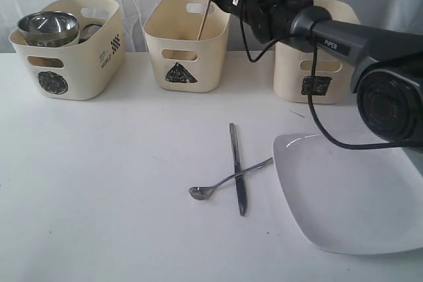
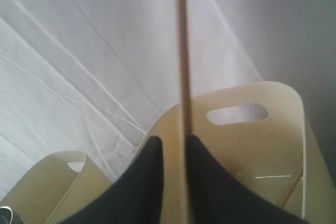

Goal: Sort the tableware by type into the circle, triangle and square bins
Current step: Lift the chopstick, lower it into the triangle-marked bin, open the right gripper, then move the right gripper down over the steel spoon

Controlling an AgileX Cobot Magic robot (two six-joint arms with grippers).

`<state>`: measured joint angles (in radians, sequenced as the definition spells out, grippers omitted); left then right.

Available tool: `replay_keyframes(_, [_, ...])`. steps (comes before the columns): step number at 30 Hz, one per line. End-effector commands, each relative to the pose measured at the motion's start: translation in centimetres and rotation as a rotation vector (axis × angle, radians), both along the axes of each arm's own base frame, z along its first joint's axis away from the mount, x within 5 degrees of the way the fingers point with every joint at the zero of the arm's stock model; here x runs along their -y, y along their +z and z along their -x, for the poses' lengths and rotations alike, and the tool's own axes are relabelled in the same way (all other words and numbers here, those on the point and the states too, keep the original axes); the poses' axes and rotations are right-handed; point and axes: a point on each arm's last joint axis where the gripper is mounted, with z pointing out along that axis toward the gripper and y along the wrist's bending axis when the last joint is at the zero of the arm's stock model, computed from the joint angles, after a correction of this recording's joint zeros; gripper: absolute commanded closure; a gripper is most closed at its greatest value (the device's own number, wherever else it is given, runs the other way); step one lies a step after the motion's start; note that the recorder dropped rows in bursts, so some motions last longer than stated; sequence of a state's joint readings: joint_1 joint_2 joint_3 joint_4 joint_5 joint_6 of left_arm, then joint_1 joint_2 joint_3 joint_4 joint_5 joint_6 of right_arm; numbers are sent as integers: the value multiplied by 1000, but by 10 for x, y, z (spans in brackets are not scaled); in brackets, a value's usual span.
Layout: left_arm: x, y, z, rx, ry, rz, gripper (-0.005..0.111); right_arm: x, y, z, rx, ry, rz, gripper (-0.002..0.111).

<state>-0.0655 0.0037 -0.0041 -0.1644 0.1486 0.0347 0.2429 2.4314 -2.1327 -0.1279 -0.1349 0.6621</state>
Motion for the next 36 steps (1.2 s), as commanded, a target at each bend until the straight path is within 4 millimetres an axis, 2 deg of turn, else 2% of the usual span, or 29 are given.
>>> replay_keyframes(1, [0, -1, 0, -3, -6, 6, 107, -2, 11, 4, -31, 5, 76, 78])
replay_keyframes(3, [0, -1, 0, -3, -6, 6, 107, 4, 18, 14, -141, -4, 225, 78])
replay_keyframes(6, [0, -1, 0, -3, -6, 6, 107, 12, 20, 41, -268, 31, 416, 78])
replay_keyframes(9, [0, -1, 0, -3, -6, 6, 107, 20, 25, 71, -346, 66, 515, 78])
replay_keyframes(12, [0, -1, 0, -3, -6, 6, 107, 26, 20, 108, -478, 92, 553, 78])
replay_keyframes(16, [0, -1, 0, -3, -6, 6, 107, 18, 10, 158, -637, 176, 641, 78])
replay_keyframes(18, [0, -1, 0, -3, -6, 6, 107, 8, 5, 183, -669, 276, 764, 78])
replay_keyframes(21, [0, -1, 0, -3, -6, 6, 107, -5, -3, 209, -673, 456, 982, 77])
replay_keyframes(24, [0, -1, 0, -3, -6, 6, 107, -17, -15, 224, -666, 631, 1170, 70])
replay_keyframes(28, [0, -1, 0, -3, -6, 6, 107, -31, -26, 231, -627, 753, 1294, 59])
replay_keyframes(31, [0, -1, 0, -3, -6, 6, 107, -37, -25, 231, -552, 790, 1344, 59])
replay_keyframes(36, [0, -1, 0, -3, -6, 6, 107, -36, -26, 234, -516, 895, 1463, 59])
